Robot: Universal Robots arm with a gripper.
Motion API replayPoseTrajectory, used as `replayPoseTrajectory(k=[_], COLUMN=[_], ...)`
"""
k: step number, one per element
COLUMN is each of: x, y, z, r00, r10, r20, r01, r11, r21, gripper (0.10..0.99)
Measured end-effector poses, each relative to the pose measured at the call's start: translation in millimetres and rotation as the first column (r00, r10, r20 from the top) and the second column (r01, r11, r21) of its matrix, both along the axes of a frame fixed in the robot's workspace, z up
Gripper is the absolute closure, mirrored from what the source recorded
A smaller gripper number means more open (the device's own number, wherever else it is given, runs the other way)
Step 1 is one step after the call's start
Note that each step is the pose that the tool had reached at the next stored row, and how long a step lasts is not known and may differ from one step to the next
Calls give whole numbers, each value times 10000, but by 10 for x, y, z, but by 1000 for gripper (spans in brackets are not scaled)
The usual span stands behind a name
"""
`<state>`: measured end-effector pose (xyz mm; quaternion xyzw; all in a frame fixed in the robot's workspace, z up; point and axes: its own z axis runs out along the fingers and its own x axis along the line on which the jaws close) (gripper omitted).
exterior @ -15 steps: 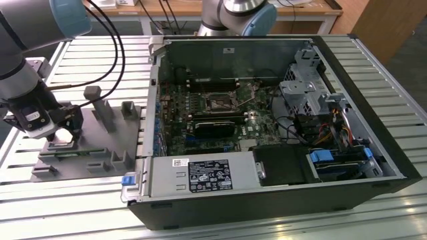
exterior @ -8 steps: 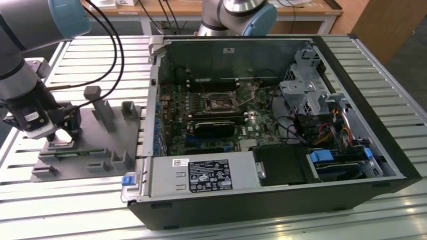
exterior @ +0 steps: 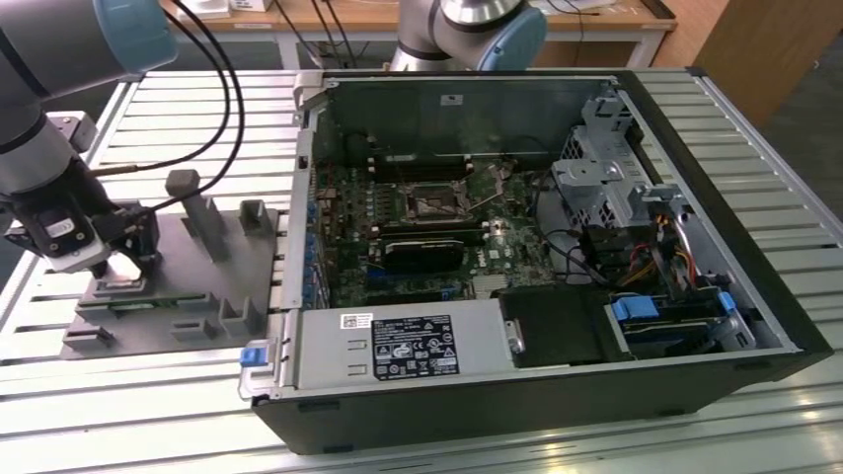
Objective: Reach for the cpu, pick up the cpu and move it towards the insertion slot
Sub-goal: 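Pick up the cpu and move it towards the insertion slot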
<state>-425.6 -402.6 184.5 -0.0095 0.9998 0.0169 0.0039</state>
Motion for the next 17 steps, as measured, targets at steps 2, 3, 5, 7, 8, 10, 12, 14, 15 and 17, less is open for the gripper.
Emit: replayPoseTrajectory(k=[2,3,5,7,8,10,12,14,15,17], x=[0,0,0,1,0,0,-1,0,-1,-1], y=[0,1,1,1,1,1,0,1,0,1], z=[31,48,65,65,67,70,83,126,155,213], r00=[10000,10000,10000,10000,10000,10000,10000,10000,10000,10000], r10=[0,-1,0,0,-1,0,0,0,-1,0], r20=[1,0,2,4,3,0,-4,1,0,0], r01=[0,1,0,0,1,0,0,0,1,0], r11=[10000,10000,10000,10000,10000,10000,10000,10000,10000,10000], r21=[1,0,1,3,2,1,-3,1,0,0], gripper=[541,541,541,541,541,541,541,541,541,541])
